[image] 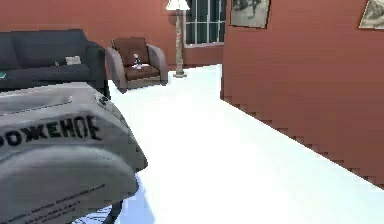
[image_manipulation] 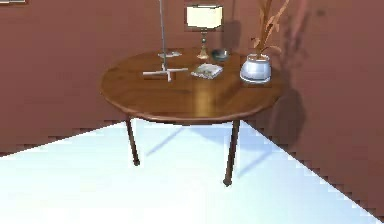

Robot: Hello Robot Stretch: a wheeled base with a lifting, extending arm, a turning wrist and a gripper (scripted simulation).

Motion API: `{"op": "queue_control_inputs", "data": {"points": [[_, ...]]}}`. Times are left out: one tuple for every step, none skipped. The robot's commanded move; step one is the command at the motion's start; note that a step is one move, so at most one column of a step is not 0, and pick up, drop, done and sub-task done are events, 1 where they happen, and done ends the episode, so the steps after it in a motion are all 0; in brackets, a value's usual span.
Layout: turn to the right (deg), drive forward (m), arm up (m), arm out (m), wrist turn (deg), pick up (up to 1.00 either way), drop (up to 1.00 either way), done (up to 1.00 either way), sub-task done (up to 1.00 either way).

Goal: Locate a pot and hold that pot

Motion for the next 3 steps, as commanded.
{"op": "queue_control_inputs", "data": {"points": [[9.0,0.00,0.00,0.00,0.0,0.00,0.00,0.00,0.00],[0.0,1.00,0.00,0.00,0.0,0.00,0.00,0.00,0.00],[3.0,0.00,0.00,0.00,0.0,0.00,0.00,0.00,0.00]]}}
